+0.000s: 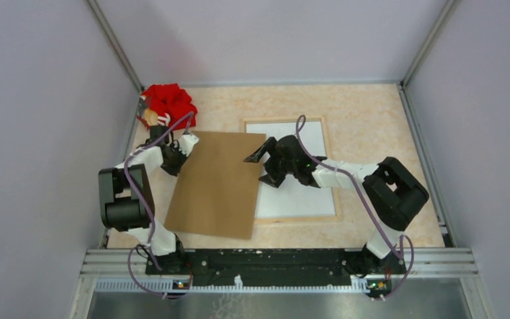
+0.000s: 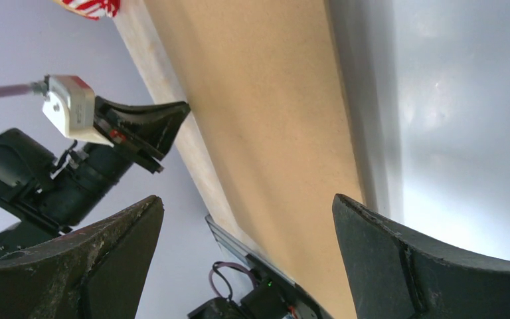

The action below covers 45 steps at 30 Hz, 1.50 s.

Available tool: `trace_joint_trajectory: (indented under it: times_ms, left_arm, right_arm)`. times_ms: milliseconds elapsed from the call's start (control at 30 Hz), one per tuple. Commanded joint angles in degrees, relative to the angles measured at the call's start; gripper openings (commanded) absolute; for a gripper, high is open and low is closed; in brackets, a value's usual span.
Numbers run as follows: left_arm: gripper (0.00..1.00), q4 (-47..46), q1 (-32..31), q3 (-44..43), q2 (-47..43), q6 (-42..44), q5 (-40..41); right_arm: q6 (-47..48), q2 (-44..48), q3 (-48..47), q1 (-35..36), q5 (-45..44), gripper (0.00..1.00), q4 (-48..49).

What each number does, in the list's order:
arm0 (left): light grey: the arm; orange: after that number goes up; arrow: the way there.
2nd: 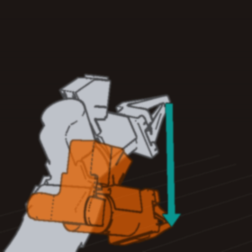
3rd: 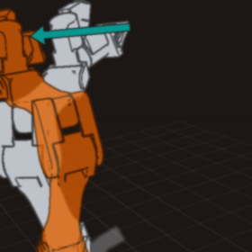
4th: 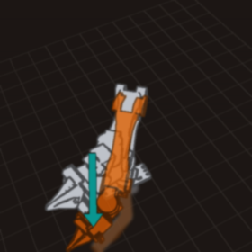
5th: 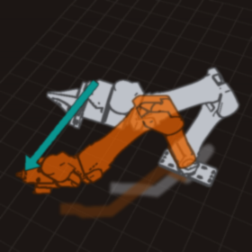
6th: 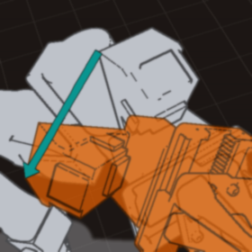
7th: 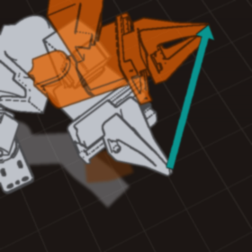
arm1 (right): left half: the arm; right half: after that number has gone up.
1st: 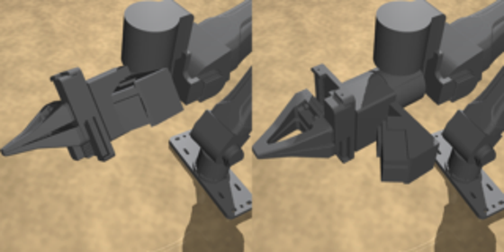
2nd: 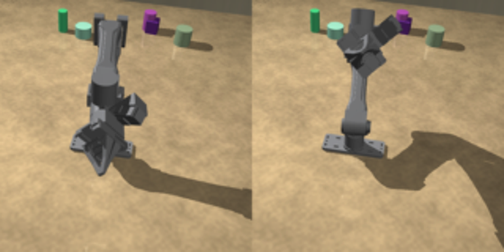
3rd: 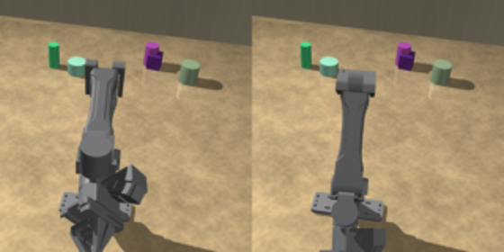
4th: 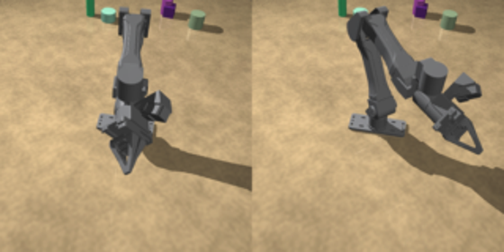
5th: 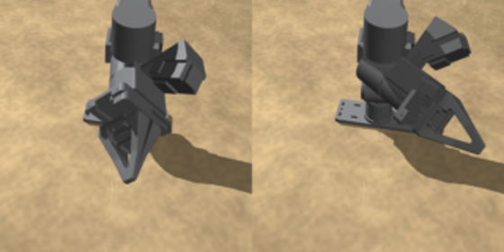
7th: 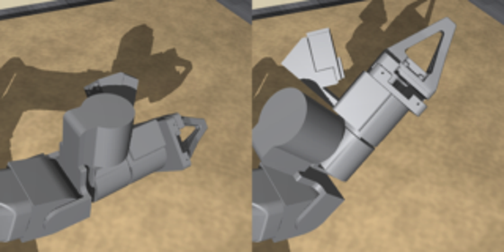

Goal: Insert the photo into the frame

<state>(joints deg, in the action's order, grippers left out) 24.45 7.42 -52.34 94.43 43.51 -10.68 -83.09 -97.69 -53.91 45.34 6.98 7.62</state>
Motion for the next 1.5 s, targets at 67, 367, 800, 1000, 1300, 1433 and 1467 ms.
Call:
trace_joint_trajectory:
  times_ms: [67, 367, 800, 1000, 1300, 1433, 1467]
  left_arm:
    - [0.14, 15.9, -0.3, 4.8, 3.6, -1.7, -8.3]
    - [0.36, 26.9, 8.0, -5.6, -1.2, 2.0, -10.8]
    - [0.48, 10.6, 8.3, 2.0, -0.5, -4.7, 3.0]
    - [0.48, 9.8, 7.2, 3.3, 0.3, -6.9, 1.6]
    - [0.44, 11.4, 3.3, 4.2, -0.4, -9.7, 0.0]
    - [0.42, 11.6, 1.8, 4.2, 1.0, -10.1, 0.1]
    - [0.42, 11.6, 1.6, 4.2, 1.5, -10.1, 0.0]
  right_arm:
    - [3.6, 1.3, -2.2, -1.6, 0.2, 0.99, 0.2]
    - [14.2, 4.6, -5.5, -2.2, -3.4, 0.99, -13.8]
    - [24.3, 5.5, -6.2, -2.4, 0.6, 0.91, -16.6]
    - [25.5, 3.0, -5.6, -3.2, 4.2, 0.89, -14.8]
    - [24.3, -0.1, -3.1, -4.1, 11.1, 0.87, -6.8]
    - [21.5, -1.8, -2.7, -4.1, 12.8, 0.84, -2.8]
    - [20.9, -1.8, -2.5, -4.1, 12.9, 0.83, -2.0]
